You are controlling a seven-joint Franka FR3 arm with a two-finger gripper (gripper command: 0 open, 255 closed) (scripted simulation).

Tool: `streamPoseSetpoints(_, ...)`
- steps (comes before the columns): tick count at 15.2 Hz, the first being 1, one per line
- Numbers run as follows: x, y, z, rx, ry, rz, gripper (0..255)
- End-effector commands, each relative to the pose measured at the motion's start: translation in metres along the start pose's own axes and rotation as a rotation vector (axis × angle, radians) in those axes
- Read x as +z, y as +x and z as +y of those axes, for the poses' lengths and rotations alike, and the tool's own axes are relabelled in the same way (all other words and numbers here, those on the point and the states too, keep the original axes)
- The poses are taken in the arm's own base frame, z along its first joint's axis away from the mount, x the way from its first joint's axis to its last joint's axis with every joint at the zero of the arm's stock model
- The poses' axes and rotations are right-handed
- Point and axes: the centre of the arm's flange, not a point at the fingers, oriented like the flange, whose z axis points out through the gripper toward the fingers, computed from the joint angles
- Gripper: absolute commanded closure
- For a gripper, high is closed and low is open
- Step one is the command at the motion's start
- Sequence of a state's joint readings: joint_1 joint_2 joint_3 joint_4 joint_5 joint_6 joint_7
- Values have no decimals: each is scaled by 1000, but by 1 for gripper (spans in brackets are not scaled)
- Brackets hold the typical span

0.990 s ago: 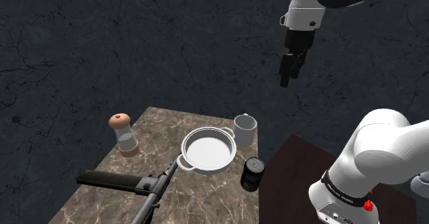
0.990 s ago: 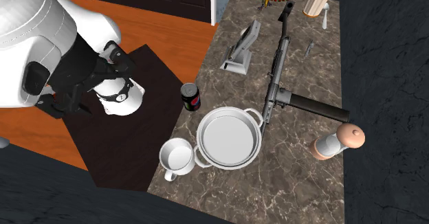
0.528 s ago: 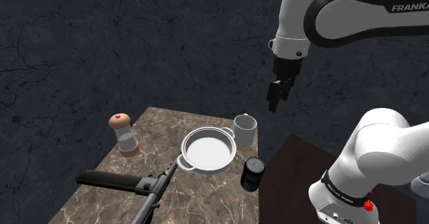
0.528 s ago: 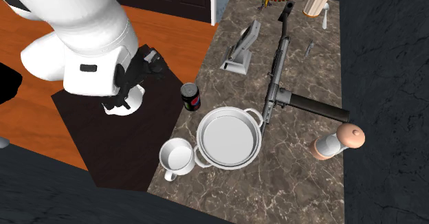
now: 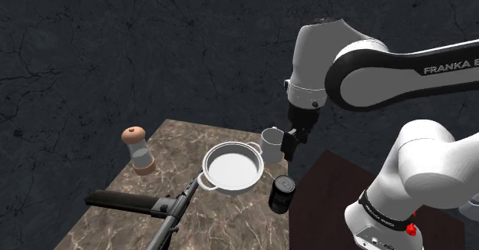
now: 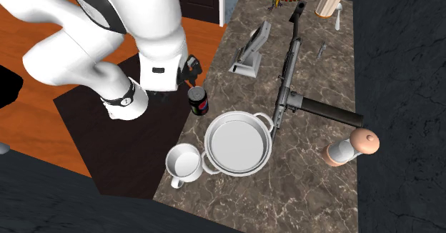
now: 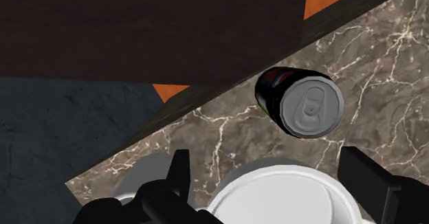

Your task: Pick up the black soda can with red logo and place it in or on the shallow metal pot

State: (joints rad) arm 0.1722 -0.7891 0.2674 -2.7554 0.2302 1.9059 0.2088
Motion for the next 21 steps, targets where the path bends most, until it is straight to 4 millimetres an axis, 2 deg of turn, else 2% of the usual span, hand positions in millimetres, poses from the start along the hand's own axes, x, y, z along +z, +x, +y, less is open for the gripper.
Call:
streamPoseSetpoints(1,18,-1,-17,-2,-4,6,0)
streamPoseSetpoints(6,67,-3,-63,-9,-15,15,0)
streamPoseSetpoints(14,107,-2,-62,-9,-15,15,0)
streamPoseSetpoints(21,107,-2,-62,-9,-15,15,0)
